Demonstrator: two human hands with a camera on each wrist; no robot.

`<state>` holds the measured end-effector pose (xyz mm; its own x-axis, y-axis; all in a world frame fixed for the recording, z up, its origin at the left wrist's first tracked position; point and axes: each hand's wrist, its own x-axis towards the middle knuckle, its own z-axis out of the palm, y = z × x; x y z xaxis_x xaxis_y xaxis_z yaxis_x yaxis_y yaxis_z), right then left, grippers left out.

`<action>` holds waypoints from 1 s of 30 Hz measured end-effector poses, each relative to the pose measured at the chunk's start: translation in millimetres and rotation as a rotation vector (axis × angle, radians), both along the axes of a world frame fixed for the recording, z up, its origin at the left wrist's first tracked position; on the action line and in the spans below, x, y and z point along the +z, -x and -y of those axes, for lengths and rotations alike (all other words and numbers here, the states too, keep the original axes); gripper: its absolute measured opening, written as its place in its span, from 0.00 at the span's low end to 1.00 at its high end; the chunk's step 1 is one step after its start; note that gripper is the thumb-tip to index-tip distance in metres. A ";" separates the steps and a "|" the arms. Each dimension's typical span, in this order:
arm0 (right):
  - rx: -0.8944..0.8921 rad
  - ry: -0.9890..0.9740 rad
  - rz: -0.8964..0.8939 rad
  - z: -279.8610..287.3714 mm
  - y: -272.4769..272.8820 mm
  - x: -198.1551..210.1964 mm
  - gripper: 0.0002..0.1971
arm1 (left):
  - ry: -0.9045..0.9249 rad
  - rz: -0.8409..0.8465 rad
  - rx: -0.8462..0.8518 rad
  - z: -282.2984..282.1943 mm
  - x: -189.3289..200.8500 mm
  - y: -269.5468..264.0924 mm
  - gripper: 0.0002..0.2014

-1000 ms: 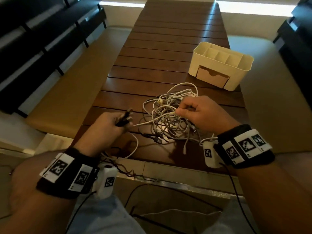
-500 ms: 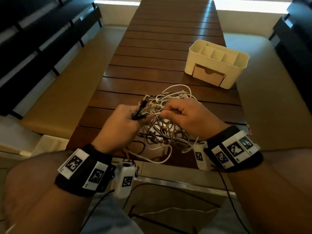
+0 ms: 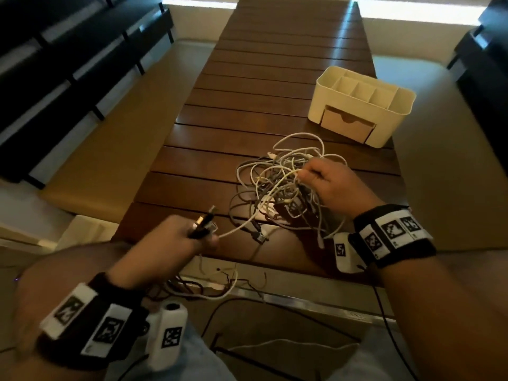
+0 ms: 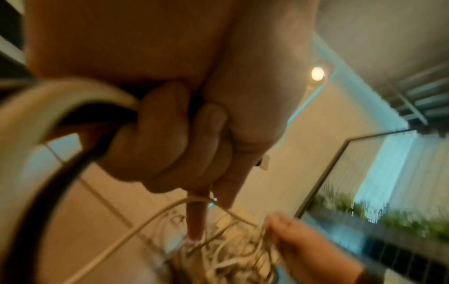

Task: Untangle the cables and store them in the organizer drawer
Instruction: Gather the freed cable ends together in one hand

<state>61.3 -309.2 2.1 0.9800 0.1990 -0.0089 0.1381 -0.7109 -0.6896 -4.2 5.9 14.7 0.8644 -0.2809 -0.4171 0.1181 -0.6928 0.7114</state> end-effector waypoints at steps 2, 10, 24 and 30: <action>0.008 -0.050 0.018 -1.5 3.2 2.5 0.07 | -0.045 0.045 0.013 5.5 -13.3 0.1 0.12; 0.230 0.184 0.187 -15.2 4.8 -5.8 0.06 | 0.176 0.307 0.192 54.1 13.8 -16.1 0.08; 0.202 0.174 0.258 -18.4 4.5 -7.3 0.05 | 0.466 0.094 0.100 90.5 10.5 -28.8 0.16; 0.038 0.305 0.203 -3.3 -9.3 -21.0 0.06 | 0.795 -0.091 0.170 66.6 29.1 -13.4 0.15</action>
